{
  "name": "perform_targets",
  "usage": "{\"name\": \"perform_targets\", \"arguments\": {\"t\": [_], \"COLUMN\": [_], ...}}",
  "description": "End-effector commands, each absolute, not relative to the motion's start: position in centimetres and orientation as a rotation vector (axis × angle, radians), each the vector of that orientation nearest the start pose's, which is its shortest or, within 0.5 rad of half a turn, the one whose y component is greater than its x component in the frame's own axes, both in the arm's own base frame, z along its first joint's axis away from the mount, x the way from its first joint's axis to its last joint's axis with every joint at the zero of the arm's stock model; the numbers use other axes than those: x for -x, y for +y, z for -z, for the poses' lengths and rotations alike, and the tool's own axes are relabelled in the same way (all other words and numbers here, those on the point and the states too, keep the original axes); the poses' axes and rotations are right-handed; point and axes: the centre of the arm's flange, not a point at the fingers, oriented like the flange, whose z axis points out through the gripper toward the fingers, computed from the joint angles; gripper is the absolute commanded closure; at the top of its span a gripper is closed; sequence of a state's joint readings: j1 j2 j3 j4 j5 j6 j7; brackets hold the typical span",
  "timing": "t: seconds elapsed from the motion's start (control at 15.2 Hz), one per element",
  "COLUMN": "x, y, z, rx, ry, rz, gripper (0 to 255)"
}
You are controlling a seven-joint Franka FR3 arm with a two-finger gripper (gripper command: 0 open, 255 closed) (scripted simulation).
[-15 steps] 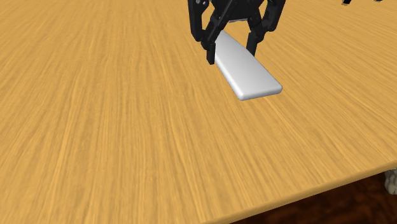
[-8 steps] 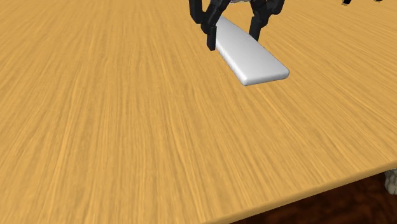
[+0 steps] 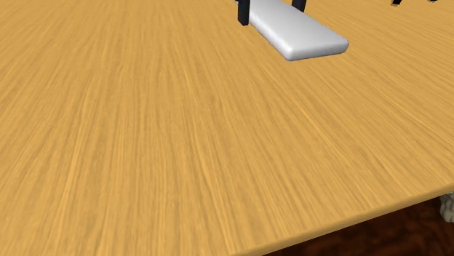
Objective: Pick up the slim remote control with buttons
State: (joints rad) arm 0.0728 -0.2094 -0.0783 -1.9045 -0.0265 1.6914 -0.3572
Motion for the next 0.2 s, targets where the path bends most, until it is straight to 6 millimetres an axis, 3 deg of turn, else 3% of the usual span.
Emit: {"name": "perform_targets", "arguments": {"t": [0.0,0.13], "x": [-49.37,-49.37], "y": [-0.85,-0.85], "z": [-59.59,-59.67], "rx": [3.101,3.101], "ry": [-0.559,-0.559], "rz": [-0.010,-0.010], "gripper": [255,255]}}
